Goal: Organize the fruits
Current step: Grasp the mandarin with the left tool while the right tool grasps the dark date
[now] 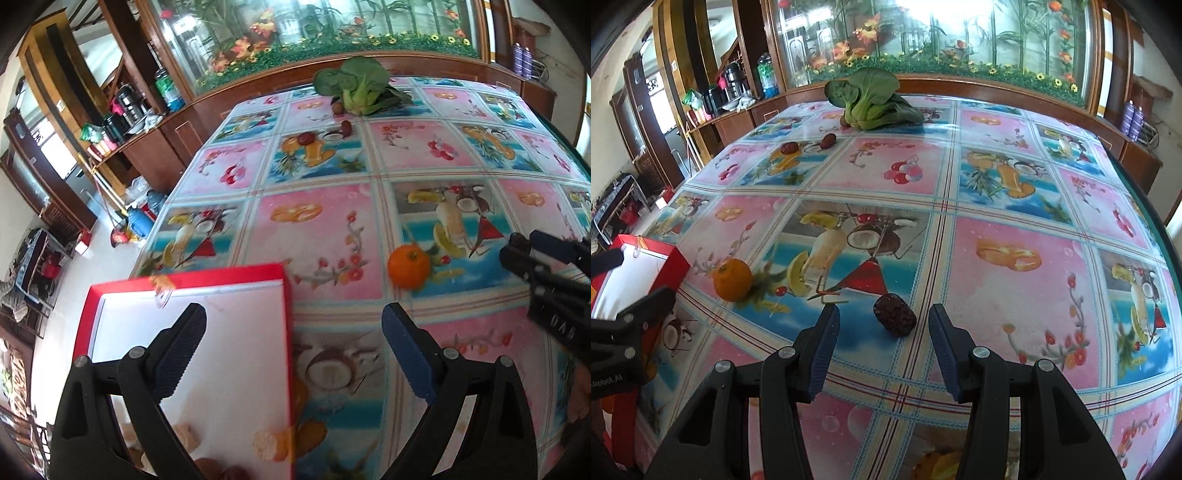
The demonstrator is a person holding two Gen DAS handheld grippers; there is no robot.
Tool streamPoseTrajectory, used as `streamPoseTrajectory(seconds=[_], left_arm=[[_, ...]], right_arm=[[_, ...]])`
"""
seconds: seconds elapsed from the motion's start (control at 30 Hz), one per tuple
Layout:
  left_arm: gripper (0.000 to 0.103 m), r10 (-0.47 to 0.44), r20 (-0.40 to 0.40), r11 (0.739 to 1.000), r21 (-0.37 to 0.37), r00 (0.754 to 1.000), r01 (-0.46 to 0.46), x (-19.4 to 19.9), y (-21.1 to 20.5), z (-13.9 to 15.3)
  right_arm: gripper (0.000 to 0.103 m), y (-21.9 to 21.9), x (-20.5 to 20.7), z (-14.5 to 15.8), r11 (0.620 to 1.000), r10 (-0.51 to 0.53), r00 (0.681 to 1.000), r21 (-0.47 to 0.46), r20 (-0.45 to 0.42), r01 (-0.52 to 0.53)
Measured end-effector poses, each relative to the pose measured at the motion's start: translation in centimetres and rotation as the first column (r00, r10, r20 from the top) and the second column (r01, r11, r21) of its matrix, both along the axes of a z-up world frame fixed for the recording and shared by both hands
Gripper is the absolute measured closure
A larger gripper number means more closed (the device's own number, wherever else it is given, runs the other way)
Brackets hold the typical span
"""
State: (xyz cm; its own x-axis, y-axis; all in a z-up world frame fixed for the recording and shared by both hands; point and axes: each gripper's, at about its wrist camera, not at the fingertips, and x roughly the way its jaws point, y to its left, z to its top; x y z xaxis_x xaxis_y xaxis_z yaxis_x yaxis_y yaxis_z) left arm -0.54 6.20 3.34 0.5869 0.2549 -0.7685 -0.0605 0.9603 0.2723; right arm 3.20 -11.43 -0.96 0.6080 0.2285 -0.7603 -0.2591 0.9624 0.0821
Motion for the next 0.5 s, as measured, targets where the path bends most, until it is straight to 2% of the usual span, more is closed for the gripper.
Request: streamPoseTrajectory(seconds=[0.13,0.2,0.27,0.33,0.37,0.5], left_arm=[[0.007,-0.028,-0.002,1.0,0.002,1.0,0.028,1.7,-1.0,-0.3],[0.007,-0.04,-0.015,0.999,-0.006,0.999,0.04,2.7,-1.6,-0.6],[0.007,-0.052,-0.023,0.999,-0.017,0.998,0.052,3.4,-2.0,-0.9],[0.007,-0.064,-0.032,0.998,-0.023,0.997,0.063,4.0,-2.5,-1.3],[0.007,-0.074,-0.033,0.997,-0.035,0.997,0.073,4.3,-2.8,-1.4],[0.007,-0.101,-0.045,0.993,-0.071,0.994,0.097,5.0,-3.4,-1.9]], right_arm=[[0.054,-0.2,0.1,0.0,1.0,0.006,1.0,0.021,-0.002,-0.006],[0.058,-0.5,0.1,0.0,0.999,0.01,1.0,0.045,-0.005,-0.01],[0.067,-0.7,0.1,0.0,0.998,0.02,1.0,0.067,-0.009,-0.02],[0.07,-0.6,0.2,0.0,0.997,0.027,1.0,0.072,-0.01,-0.027],[0.075,-0.6,0.1,0.0,0.997,0.034,0.999,0.075,-0.012,-0.033],[0.083,-0.8,0.1,0.0,0.996,0.046,0.999,0.078,-0.014,-0.045]])
